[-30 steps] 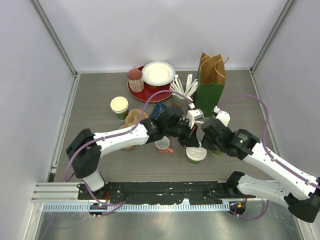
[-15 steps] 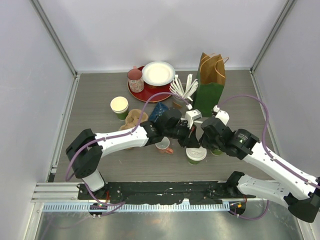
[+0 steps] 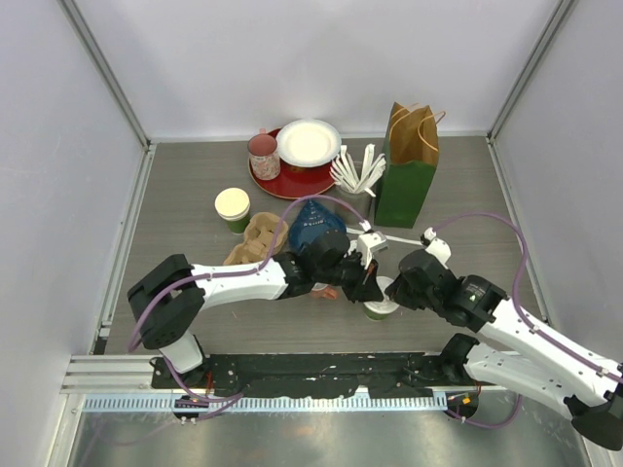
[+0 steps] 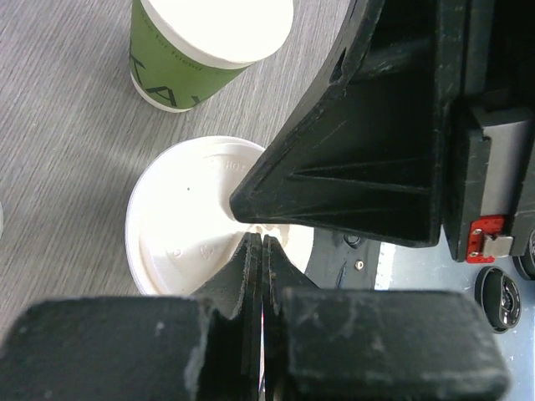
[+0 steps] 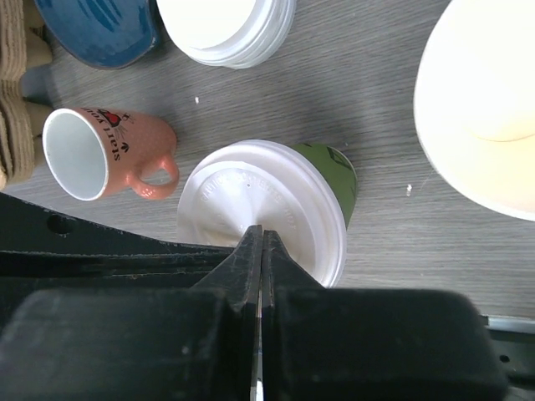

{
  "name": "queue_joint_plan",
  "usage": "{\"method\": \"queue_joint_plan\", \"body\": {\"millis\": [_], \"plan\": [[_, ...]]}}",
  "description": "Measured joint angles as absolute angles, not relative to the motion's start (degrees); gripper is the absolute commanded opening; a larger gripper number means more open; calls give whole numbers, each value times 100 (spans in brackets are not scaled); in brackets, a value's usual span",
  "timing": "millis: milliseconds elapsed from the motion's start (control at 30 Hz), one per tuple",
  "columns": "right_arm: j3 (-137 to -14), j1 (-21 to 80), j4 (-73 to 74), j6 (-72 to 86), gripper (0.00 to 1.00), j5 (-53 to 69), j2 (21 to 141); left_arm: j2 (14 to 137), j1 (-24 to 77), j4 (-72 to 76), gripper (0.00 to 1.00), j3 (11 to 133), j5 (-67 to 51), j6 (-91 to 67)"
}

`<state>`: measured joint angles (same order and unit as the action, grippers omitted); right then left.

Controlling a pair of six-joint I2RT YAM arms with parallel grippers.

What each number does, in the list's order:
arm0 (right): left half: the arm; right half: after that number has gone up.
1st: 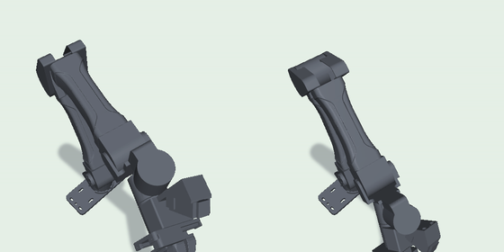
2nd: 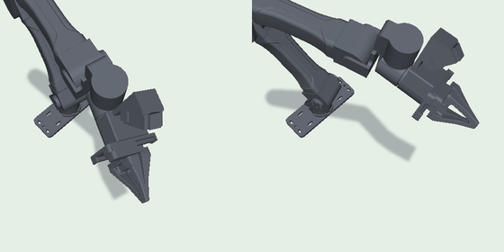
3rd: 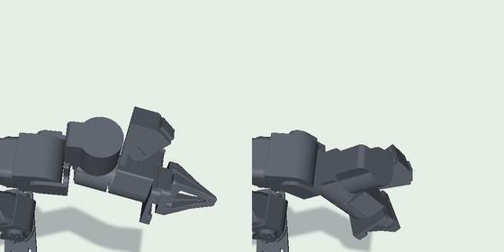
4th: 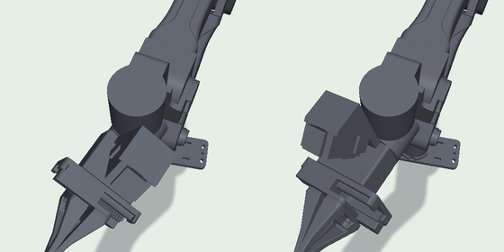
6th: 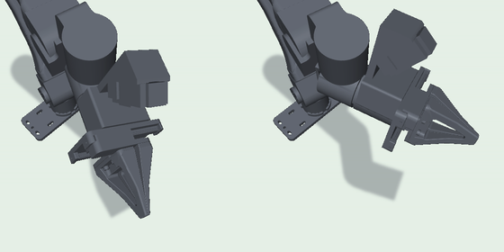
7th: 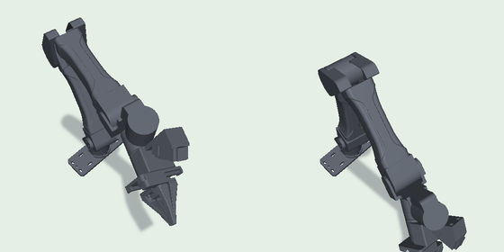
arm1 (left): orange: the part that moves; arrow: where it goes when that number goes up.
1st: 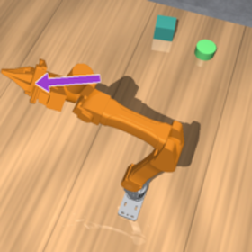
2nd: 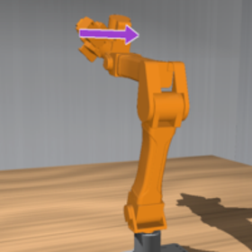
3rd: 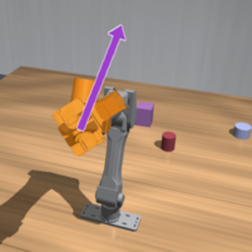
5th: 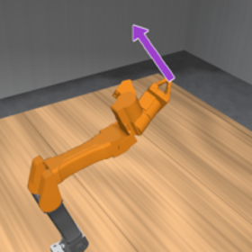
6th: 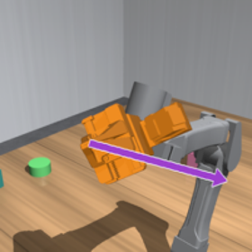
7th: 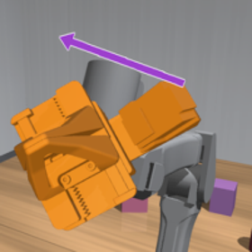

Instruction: Pack the takeout coffee

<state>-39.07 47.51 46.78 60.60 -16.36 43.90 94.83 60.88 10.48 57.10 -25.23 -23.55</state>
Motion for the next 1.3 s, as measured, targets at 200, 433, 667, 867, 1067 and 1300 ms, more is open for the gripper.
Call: {"method": "queue_joint_plan", "body": {"millis": [200, 433, 667, 867, 1067, 1300], "plan": [[-4517, 4751, 5214, 5883, 1, -1693, 4829, 9476, 6088, 827, 0, 5872, -2722, -2364], [-5468, 4751, 5612, 5629, 1, -1935, 4991, 9404, 5999, 701, 0, 6322, -3030, -2565], [-5332, 4751, 5544, 5614, 1, -2045, 4910, 9360, 5795, 707, 0, 6370, -2989, -2602], [-3815, 4748, 4685, 6097, 1, -1765, 4359, 9360, 5808, 886, 0, 5828, -2729, -2491], [-4169, 4755, 5146, 6141, 1, -1745, 4528, 9345, 5837, 1076, 0, 5579, -2683, -2383], [-5463, 4895, 5509, 5675, 1, -1887, 5682, 9341, 5837, 1024, 0, 5682, -2786, -2309]]}}
